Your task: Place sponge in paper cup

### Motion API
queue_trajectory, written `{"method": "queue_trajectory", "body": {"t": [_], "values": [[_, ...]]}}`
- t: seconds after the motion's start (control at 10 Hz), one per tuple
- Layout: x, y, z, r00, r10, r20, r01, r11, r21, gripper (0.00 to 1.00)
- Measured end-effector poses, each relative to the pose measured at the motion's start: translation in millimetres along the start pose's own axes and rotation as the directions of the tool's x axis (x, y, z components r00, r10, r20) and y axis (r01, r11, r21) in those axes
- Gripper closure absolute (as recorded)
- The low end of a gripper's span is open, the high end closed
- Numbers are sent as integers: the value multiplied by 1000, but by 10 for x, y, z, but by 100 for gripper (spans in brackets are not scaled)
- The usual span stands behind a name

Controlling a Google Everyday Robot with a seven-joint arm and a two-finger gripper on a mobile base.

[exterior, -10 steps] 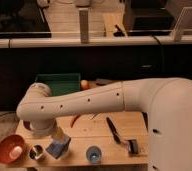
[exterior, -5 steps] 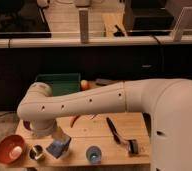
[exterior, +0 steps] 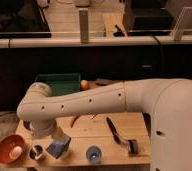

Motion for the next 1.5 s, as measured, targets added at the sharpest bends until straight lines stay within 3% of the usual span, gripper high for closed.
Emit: {"method": "queue_trajectory", "body": {"t": [1.5], "values": [[0,2,1,1000,0,0,0,1000,0,20]]}}
